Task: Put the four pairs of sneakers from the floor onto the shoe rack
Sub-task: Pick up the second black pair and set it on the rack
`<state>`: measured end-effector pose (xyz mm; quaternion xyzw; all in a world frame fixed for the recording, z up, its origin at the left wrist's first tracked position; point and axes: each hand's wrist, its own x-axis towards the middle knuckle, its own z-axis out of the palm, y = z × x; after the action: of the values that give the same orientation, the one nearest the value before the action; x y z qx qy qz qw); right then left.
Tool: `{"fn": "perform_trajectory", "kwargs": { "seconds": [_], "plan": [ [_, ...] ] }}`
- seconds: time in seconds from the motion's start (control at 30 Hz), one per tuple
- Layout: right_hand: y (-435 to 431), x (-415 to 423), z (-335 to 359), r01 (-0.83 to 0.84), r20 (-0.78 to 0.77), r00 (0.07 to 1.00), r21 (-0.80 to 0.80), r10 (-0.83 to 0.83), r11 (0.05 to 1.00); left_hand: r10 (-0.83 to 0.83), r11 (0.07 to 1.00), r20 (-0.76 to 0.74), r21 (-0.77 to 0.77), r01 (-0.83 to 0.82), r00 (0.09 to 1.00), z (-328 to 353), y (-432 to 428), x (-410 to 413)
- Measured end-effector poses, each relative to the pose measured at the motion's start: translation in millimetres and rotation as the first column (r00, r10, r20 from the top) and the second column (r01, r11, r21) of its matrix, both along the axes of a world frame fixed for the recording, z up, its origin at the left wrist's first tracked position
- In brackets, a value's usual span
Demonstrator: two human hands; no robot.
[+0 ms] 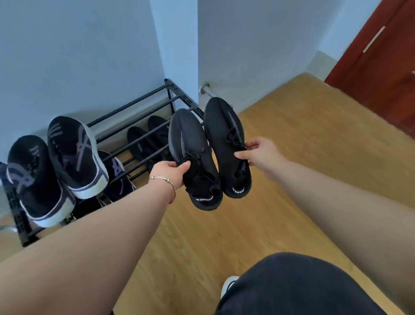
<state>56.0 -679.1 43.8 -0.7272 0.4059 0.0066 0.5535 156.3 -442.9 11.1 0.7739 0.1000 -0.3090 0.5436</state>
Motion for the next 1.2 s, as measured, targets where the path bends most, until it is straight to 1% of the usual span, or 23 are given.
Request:
{"fn": "perform_trajectory", "kwargs": {
  "seconds": [0.17, 0.3, 0.43, 0.53, 0.63, 0.83, 0.9, 0.97, 1.03, 1.13, 1.2],
  "plan": [
    [12, 57, 12, -0.106, 0.053, 0.993, -0.062, 0.109, 0.992, 0.123, 0.992, 0.03, -0.025, -0.122, 0.992, 9, 20, 29],
    [20, 103, 14, -0.176, 0.106, 0.977, -0.081, 0.185, 0.981, 0.212, 0.977, 0.047, -0.044, -0.21, 0.976, 12, 32, 54],
    [29, 144, 18, -0.26, 0.083, 0.96, -0.088, 0.267, 0.962, 0.311, 0.949, 0.023, -0.065, -0.309, 0.95, 13, 41, 77],
    [34, 169, 16, -0.329, 0.065, 0.94, -0.095, 0.336, 0.939, 0.349, 0.935, 0.014, -0.074, -0.347, 0.937, 12, 46, 91],
    [40, 189, 12, -0.366, 0.068, 0.926, -0.073, 0.371, 0.928, 0.377, 0.926, 0.032, -0.046, -0.375, 0.926, 12, 52, 103],
    [53, 216, -6, -0.407, 0.026, 0.913, -0.007, 0.407, 0.914, 0.413, 0.909, 0.015, 0.046, -0.414, 0.91, 7, 66, 114],
    [54, 220, -14, -0.394, 0.034, 0.918, 0.0, 0.394, 0.919, 0.432, 0.901, -0.006, 0.031, -0.432, 0.902, 1, 67, 116],
    [55, 221, -19, -0.392, 0.059, 0.918, -0.025, 0.393, 0.92, 0.451, 0.892, -0.019, 0.015, -0.451, 0.892, -3, 66, 116],
    [55, 219, -23, -0.388, 0.08, 0.917, -0.036, 0.39, 0.921, 0.456, 0.889, 0.01, 0.041, -0.456, 0.89, -6, 64, 116],
    [54, 213, -24, -0.38, 0.114, 0.919, 0.006, 0.377, 0.925, 0.391, 0.901, 0.109, 0.157, -0.404, 0.914, -5, 62, 110],
    [54, 205, -21, -0.402, 0.121, 0.907, -0.044, 0.404, 0.915, 0.341, 0.893, 0.192, 0.24, -0.381, 0.92, -3, 58, 100]
  ]
}}
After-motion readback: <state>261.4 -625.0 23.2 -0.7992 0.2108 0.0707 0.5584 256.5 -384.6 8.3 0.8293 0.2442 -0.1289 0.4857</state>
